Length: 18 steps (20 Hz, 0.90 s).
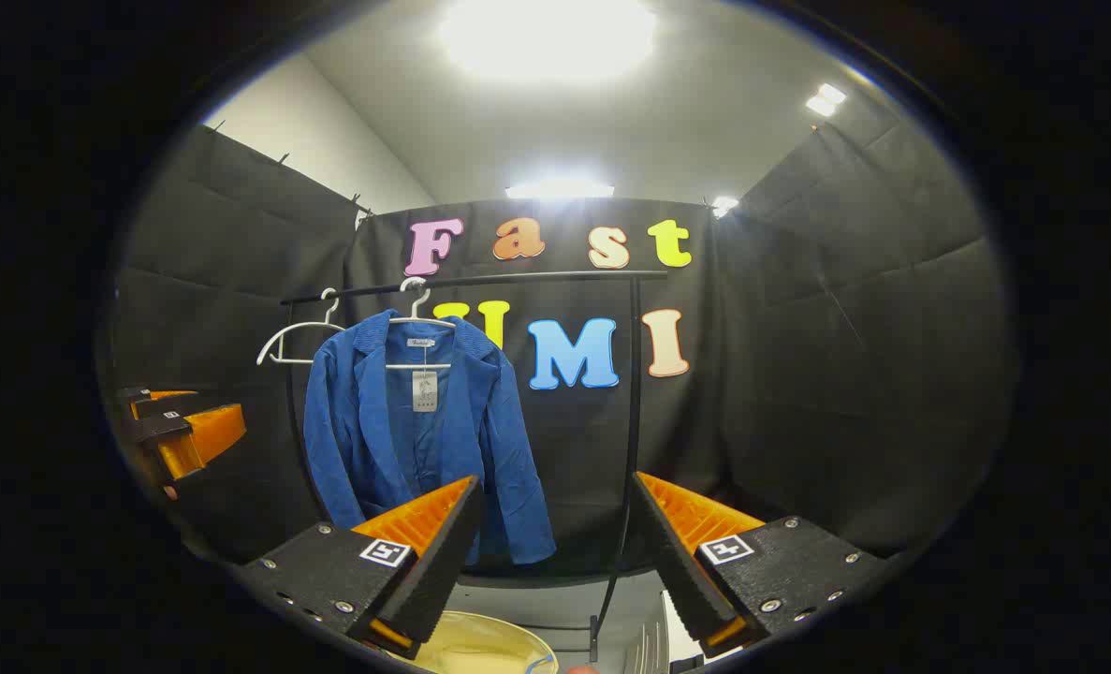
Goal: Grasp the clothes on the hanger with both hands and then place them into the laundry hamper below.
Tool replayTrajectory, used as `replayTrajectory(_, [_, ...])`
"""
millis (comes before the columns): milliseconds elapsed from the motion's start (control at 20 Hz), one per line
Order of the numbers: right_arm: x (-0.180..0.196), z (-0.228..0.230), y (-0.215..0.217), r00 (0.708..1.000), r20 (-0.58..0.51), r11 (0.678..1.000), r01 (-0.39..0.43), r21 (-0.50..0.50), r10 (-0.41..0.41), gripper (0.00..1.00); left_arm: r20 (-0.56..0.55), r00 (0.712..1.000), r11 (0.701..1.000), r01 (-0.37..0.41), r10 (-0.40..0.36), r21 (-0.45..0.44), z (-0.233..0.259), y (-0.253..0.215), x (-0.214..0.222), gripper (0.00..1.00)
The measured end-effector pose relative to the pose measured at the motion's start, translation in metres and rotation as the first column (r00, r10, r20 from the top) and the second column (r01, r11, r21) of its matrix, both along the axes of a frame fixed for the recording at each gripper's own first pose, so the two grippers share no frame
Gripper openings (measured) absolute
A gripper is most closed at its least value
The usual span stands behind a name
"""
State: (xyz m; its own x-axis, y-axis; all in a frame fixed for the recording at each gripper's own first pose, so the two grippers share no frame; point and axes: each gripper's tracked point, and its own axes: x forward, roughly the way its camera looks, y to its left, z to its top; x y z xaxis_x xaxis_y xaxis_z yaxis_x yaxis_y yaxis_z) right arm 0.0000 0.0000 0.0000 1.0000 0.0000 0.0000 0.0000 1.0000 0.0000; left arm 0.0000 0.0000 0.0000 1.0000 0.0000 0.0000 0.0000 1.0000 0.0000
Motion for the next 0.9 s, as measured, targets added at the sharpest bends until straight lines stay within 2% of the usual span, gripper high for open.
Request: replayTrajectory(900, [0.009,-0.003,0.017,0.999,-0.003,0.999,0.048,-0.007,-0.048,0.96,0.002,1.0,1.0,0.021,-0.021,-0.005,-0.004,0.017,0.023,0.89])
